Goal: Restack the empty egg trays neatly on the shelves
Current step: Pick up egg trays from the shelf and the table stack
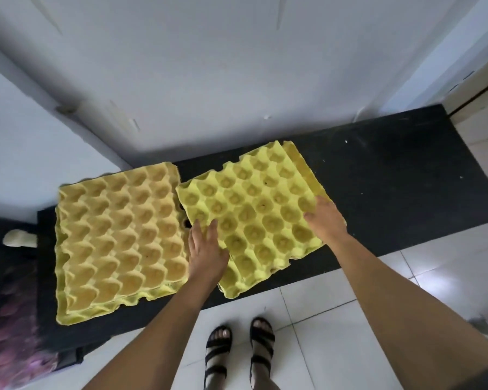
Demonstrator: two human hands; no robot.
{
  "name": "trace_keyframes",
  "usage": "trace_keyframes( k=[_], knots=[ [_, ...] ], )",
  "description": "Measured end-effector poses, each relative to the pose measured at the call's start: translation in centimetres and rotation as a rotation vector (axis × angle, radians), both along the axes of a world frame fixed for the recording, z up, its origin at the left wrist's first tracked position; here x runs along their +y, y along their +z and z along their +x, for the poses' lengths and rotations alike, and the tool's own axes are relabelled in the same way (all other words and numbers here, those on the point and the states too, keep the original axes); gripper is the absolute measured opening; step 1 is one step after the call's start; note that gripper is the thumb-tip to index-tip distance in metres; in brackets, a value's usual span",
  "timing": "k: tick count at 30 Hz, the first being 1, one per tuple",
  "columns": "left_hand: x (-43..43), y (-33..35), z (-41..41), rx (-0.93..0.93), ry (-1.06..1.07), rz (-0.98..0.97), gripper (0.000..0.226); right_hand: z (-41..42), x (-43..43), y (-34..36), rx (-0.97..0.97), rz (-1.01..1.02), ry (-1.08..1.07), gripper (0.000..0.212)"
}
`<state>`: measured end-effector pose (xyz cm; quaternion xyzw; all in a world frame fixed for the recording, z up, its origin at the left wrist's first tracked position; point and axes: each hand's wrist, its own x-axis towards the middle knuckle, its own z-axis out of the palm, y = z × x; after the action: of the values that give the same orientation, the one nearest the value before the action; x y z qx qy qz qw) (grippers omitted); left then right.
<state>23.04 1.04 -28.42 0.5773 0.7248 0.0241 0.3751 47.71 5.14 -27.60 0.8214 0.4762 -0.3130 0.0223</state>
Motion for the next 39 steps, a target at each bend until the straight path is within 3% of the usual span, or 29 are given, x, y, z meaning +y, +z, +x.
trace_keyframes(
  k=[6,8,11,17,21,28,39],
  knots=[
    [0.6,-1.6,0.6,-0.223,0.395,-0.022,0.086,0.8,1.2,-2.2,0.104,0.015,-0.159,0.059],
    [1.1,-1.7,0.7,-0.270,0.579,-0.041,0.083,0.7,1.5,-1.5,0.129,0.002,-0.191,0.052],
    [2.0,-1.5,1.0,-0.303,0.678,-0.088,0.073,0.9,1.9,-1.1,0.190,0.003,-0.227,0.043],
    [2.0,-1.2,0.8,-0.307,0.660,-0.095,0.075,0.9,0.8,-0.6,0.075,0.050,-0.194,0.052],
    [2.2,-0.4,0.4,-0.368,0.656,-0.084,0.074,0.8,0.3,0.0,0.167,0.147,-0.212,0.055],
    [2.3,0.9,-0.2,-0.411,0.638,0.007,0.068,1.2,-0.5,0.7,0.164,0.212,-0.236,0.056],
    [3.0,0.4,-1.2,-0.579,0.654,0.011,0.082,1.3,-1.9,1.1,0.153,0.237,-0.262,0.051]
  ],
)
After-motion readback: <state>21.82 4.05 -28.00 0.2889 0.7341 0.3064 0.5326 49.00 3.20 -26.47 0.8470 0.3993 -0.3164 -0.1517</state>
